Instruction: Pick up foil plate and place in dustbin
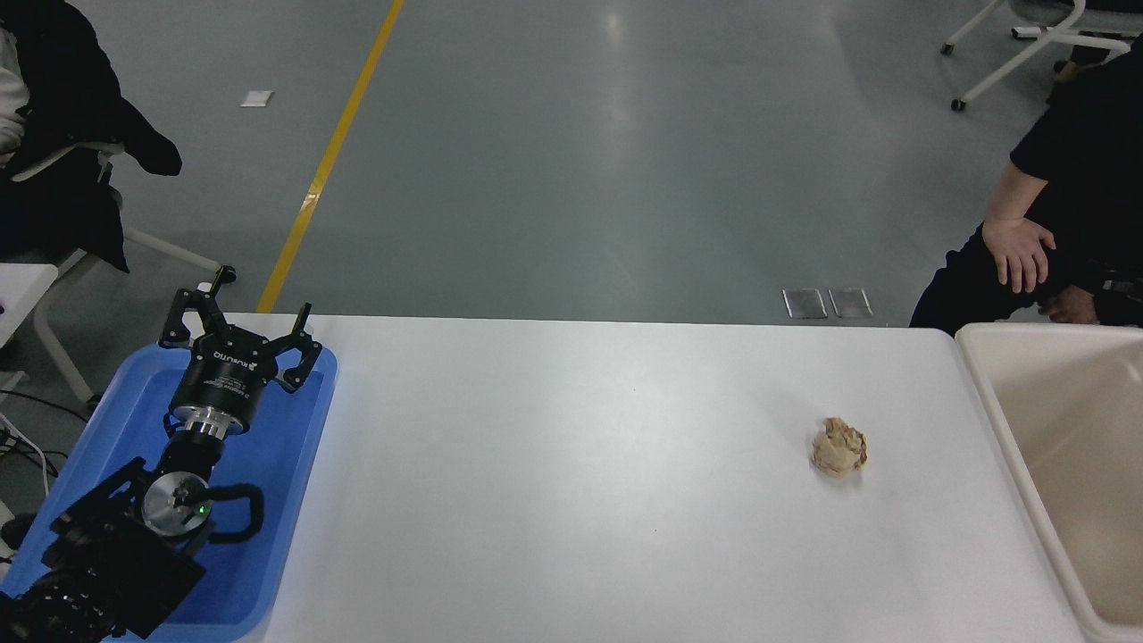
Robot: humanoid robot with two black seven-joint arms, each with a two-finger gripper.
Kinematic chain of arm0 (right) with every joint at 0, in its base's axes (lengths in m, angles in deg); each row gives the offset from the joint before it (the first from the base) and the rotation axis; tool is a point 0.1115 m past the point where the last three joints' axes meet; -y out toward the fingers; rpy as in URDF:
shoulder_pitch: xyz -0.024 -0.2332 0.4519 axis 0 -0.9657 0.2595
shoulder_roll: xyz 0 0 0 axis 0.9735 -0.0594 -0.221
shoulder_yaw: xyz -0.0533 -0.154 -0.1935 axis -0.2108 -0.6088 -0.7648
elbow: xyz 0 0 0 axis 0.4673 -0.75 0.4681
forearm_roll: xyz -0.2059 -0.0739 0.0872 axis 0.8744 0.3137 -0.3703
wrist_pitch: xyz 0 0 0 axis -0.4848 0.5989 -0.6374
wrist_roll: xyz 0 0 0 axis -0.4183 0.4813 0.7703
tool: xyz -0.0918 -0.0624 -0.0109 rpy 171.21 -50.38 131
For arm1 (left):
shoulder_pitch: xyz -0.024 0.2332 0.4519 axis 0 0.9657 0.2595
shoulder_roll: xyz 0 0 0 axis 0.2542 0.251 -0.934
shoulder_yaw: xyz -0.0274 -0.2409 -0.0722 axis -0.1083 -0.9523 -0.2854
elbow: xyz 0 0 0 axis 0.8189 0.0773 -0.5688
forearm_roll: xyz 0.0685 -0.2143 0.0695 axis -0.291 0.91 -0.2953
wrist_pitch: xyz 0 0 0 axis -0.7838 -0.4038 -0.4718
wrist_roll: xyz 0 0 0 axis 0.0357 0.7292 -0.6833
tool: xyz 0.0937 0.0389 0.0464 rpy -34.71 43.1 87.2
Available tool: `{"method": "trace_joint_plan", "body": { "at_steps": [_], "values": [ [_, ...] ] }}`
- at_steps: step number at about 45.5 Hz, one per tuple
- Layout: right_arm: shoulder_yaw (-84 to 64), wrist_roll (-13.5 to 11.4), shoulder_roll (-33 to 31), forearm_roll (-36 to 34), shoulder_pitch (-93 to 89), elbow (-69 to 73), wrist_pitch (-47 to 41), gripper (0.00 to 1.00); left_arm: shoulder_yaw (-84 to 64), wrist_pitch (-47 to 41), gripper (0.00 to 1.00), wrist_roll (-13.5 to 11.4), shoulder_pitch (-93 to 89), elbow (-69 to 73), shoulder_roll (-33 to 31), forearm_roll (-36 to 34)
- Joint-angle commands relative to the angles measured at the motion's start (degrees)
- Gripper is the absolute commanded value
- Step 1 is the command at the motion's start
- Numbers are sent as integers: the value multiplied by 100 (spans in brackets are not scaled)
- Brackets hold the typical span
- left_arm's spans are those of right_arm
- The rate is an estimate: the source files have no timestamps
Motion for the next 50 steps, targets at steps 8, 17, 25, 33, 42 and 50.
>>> {"method": "trace_joint_plan", "body": {
  "at_steps": [8,17,25,33,42,50],
  "values": [
    [-771,-21,142,473,2521,2808,-1291,100,0,0,100,0,0,1,0,-1],
    [-815,-29,-51,491,3321,3300,-3208,100,0,0,100,0,0,1,0,8],
    [-824,-249,-87,491,3602,3722,-4017,100,0,0,100,0,0,1,0,8],
    [-1034,-442,-219,491,3848,4214,-4545,100,0,0,100,0,0,1,0,8],
    [-1079,-443,-254,491,4068,4426,-4721,100,0,0,100,0,0,1,0,8],
    [-1035,-443,-245,491,4288,4522,-4721,100,0,0,100,0,0,1,0,8]
  ]
}}
